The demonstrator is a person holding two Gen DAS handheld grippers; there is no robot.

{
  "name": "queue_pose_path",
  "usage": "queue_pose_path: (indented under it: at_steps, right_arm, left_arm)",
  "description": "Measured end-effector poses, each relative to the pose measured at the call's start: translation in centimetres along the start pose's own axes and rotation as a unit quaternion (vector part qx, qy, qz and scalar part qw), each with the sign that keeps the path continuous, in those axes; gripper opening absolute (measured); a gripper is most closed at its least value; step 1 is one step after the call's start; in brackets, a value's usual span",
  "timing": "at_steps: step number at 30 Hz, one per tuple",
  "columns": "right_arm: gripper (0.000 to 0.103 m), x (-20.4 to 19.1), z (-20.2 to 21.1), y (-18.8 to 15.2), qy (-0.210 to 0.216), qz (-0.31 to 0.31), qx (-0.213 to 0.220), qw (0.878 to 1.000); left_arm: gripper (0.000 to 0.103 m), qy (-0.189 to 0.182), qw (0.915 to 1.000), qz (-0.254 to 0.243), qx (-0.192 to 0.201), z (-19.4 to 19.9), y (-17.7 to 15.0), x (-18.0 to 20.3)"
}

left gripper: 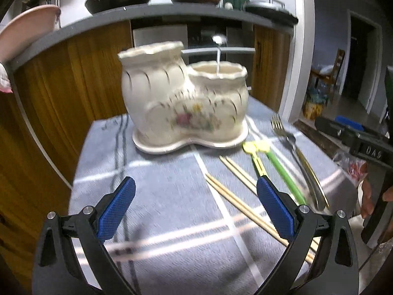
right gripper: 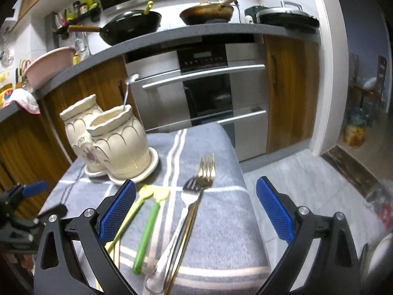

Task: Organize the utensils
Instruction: 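Open both tools to release the utensils and pull back from the holder, then grasp the yellow plastic utensil with the right tool while the left tool approaches the chopsticks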

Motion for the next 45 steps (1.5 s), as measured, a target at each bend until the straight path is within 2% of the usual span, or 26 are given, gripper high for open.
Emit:
queue_pose_path:
  at_steps: [7,11,18,21,24,25,27,32,34,41,45]
  right_arm:
    - [0.097,0.7,0.1,-0.4,-0.015,-0.001,-0.008,1.000]
    - [0.097,1.3,0.1,-0.7,-0.025,0.002,-0.016,1.000]
    - [0.095,1.5,0.2,-0.9,-0.014,0.009,-0.021,1.000]
    - [0.086,1.1,0.0,-1.1,0.004,0.011,-0.027,1.000]
    - [0.073,-0.1,-0.3,-0.9,0.032,0.015,-0.032,0.999]
    - [0.066,-1.1,-0.6,-0.8,0.055,0.013,-0.038,0.998]
    - [0.058,-2.8,-1.3,-0.4,0.085,0.017,-0.048,0.995]
    - [0.042,-6.7,-3.7,0.1,0.114,0.038,-0.088,0.989]
    - [0.037,-7.7,-4.7,0.0,0.117,0.038,-0.105,0.987]
    - [0.031,-9.6,-7.6,-1.0,0.100,0.048,-0.151,0.982]
    - [0.024,-9.7,-7.9,-1.2,0.084,0.058,-0.154,0.983]
  left_arm:
    - [0.096,-0.009,0.9998,-0.009,-0.016,-0.5,-0.6,1.9]
    - [0.086,-0.023,0.9984,-0.027,-0.044,-1.6,-0.6,3.9]
    - [0.079,-0.037,0.9955,-0.022,-0.084,-3.2,-0.6,5.2]
    - [0.079,-0.027,0.9958,-0.022,-0.085,-2.8,-1.3,4.2]
    - [0.079,-0.009,0.9965,-0.033,-0.076,-2.0,-1.9,2.8]
    - [0.078,-0.006,0.9966,-0.034,-0.074,-1.7,-2.0,2.5]
    - [0.078,0.002,0.9971,-0.035,-0.067,-1.1,-2.1,1.6]
    - [0.078,0.006,0.9978,-0.027,-0.060,0.1,-2.0,0.0]
    - [0.078,0.005,0.9979,-0.024,-0.060,0.1,-2.0,-0.3]
    - [0.078,-0.004,0.9979,-0.017,-0.062,0.1,-2.2,-1.0]
    - [0.078,-0.010,0.9977,-0.021,-0.063,0.0,-2.3,-0.8]
Point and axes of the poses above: each gripper's, at about its wrist camera, not at the fingertips, and z roughly against the way its jaws point, x to its right, y to its top, the point moved 5 cm from there along -z, roughly the way its jaws point, and after that the axes turned 15 degrees about z, right-handed, at the moved point
